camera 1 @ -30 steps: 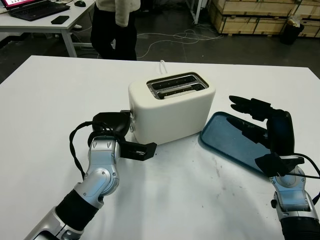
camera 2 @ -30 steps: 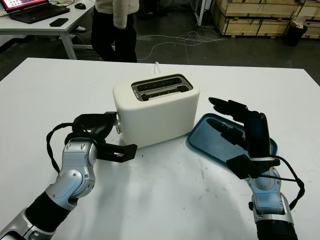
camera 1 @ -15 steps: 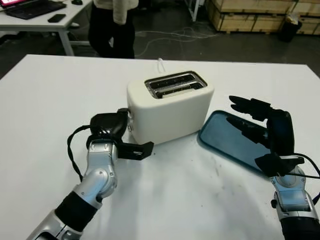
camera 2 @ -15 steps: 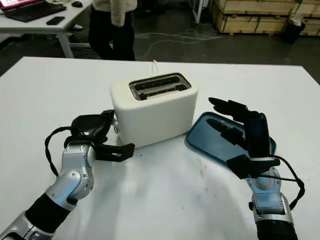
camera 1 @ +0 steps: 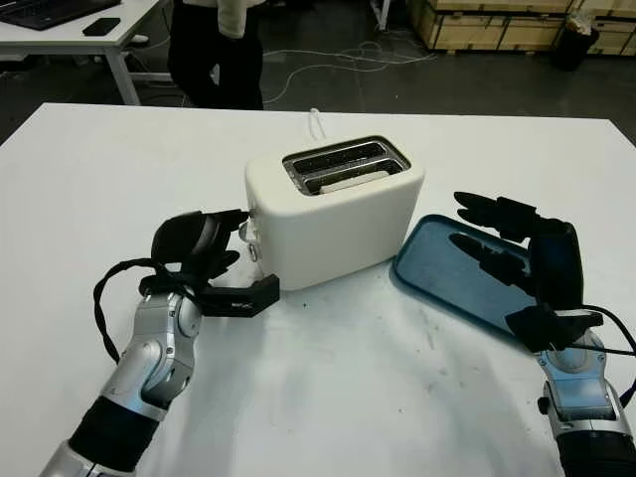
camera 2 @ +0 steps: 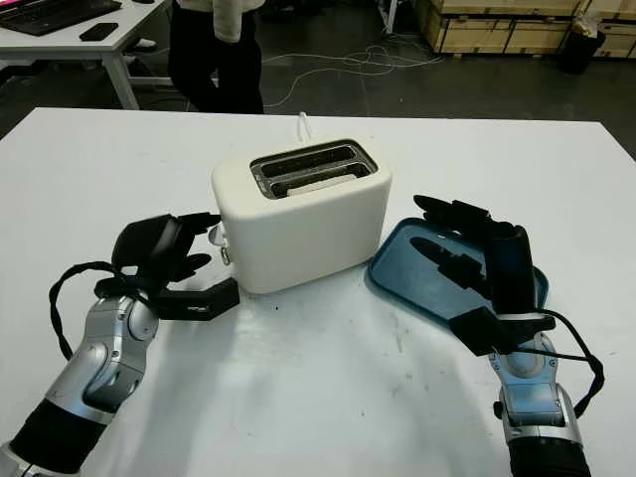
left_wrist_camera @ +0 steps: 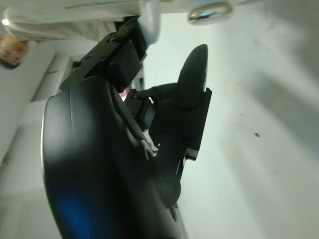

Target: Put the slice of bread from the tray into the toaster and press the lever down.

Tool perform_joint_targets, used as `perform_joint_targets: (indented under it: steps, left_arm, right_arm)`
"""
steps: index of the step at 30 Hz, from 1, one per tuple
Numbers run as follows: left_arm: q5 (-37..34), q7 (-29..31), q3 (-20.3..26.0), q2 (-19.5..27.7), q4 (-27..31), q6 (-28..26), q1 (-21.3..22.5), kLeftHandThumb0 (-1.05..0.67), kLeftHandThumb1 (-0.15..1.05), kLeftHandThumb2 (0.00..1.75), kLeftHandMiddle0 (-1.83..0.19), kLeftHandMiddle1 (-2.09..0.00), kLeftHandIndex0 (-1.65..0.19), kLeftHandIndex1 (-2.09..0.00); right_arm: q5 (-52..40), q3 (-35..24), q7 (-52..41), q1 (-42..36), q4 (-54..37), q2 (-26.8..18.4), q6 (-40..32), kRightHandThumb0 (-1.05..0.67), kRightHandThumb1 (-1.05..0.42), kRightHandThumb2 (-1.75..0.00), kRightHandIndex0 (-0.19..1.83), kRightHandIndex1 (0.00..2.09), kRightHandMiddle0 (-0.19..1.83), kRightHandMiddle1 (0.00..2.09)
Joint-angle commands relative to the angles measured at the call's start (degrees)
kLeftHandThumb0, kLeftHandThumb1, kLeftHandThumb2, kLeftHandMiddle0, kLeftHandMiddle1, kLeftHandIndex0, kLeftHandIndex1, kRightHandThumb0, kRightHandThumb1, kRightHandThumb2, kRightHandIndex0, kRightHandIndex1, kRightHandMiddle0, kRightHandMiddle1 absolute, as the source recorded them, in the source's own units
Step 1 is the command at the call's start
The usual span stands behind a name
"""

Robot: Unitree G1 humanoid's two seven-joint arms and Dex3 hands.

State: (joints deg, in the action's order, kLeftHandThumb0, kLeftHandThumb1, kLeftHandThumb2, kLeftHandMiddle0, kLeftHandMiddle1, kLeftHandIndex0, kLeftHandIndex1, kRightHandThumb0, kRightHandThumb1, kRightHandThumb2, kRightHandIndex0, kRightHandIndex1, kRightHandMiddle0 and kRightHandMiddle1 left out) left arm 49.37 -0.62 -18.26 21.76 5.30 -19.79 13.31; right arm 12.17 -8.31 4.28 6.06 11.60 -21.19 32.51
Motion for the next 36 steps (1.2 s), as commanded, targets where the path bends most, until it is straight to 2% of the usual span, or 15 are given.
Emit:
perform_joint_targets:
  steps: [1,5,11,21,26,31,36]
  left_arm:
    - [-0.8,0.9,-1.0,-0.6,2.3,3.6,1.0,-0.20,0.80,0.00,-0.60,-1.28,-0.95,-0.02]
    - [-1.0,-0.4,0.2,-0.9,2.7,3.1,0.7,-0.22,0.76,0.00,-0.59,-1.26,-0.95,-0.02]
    - [-2.3,0.3,4.8,1.7,5.1,3.6,-0.2,-0.23,0.77,0.01,-0.50,-1.20,-0.84,0.00]
    - [-3.8,0.8,8.9,4.1,8.5,8.3,-3.9,-0.23,0.71,0.00,-0.52,-1.20,-0.83,0.00]
    - [-4.2,2.7,10.0,5.4,9.2,10.3,-4.1,-0.20,0.65,0.00,-0.43,-1.27,-0.75,0.00]
    - [-5.4,2.8,11.7,7.1,9.6,14.3,-5.2,-0.16,0.61,0.00,-0.41,-1.29,-0.77,-0.02]
    - [-8.0,-2.2,14.1,8.3,7.0,22.4,-5.9,-0.02,0.59,0.00,-0.48,-1.34,-0.90,-0.08]
  right_arm:
    - [-0.3,0.3,0.1,0.4,0.6,0.4,1.1,-0.25,-0.81,0.00,1.07,0.00,0.95,0.00]
    - [-0.1,0.3,0.1,0.3,0.4,0.4,0.9,-0.24,-0.81,0.00,1.07,0.00,0.95,0.00]
    - [-0.7,0.3,-0.4,0.2,0.4,0.3,0.7,-0.25,-0.81,0.00,1.05,0.00,0.94,0.00]
    - [-0.6,0.3,-0.4,0.6,1.4,0.3,1.8,-0.27,-0.81,0.00,1.06,0.00,0.94,0.00]
    - [-0.5,0.3,-0.4,0.4,1.1,0.2,1.7,-0.27,-0.81,0.00,1.06,0.00,0.94,0.00]
    - [-0.8,0.3,-0.8,0.5,1.2,0.1,1.7,-0.26,-0.81,0.00,1.06,0.00,0.94,0.00]
    - [-1.3,0.2,-1.4,0.5,1.1,0.1,1.8,-0.28,-0.82,0.00,1.06,0.00,0.94,0.00]
